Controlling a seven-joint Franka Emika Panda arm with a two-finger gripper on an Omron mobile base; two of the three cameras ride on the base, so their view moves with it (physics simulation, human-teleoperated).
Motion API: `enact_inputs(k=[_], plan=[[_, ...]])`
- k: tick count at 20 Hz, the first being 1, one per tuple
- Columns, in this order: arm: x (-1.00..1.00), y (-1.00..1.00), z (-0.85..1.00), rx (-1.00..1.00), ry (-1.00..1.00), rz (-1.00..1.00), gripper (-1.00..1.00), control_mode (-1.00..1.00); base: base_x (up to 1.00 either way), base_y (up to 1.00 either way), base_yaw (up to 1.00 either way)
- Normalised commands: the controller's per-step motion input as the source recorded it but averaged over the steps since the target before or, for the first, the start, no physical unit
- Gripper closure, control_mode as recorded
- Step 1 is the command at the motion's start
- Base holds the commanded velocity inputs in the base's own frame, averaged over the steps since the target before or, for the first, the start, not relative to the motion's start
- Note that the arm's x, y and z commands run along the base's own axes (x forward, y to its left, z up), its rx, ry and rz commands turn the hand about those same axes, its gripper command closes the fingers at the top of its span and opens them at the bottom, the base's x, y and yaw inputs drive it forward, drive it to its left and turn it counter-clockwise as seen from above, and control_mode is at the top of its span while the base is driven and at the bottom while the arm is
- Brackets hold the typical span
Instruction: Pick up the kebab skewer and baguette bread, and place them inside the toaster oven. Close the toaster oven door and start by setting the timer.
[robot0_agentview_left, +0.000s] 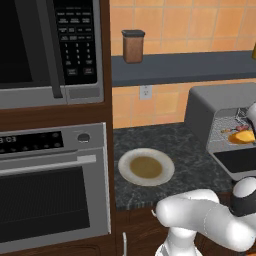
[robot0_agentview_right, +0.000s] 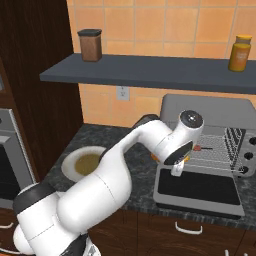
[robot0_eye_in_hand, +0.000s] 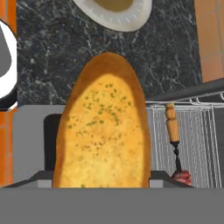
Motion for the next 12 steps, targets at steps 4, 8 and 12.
enact_inputs(k=[4,8,12], plan=[[0.12,-0.64,0.01,0.0,-0.1,-0.11,1.0,-1.0,0.0,0.0,0.0],[0.33,-0.45,0.0,0.0,-0.17,-0.04,1.0,-1.0,0.0,0.0,0.0],[0.29,-0.28,-0.16,-0.02,-0.16,0.0,1.0,-1.0,0.0,0.0,0.0]])
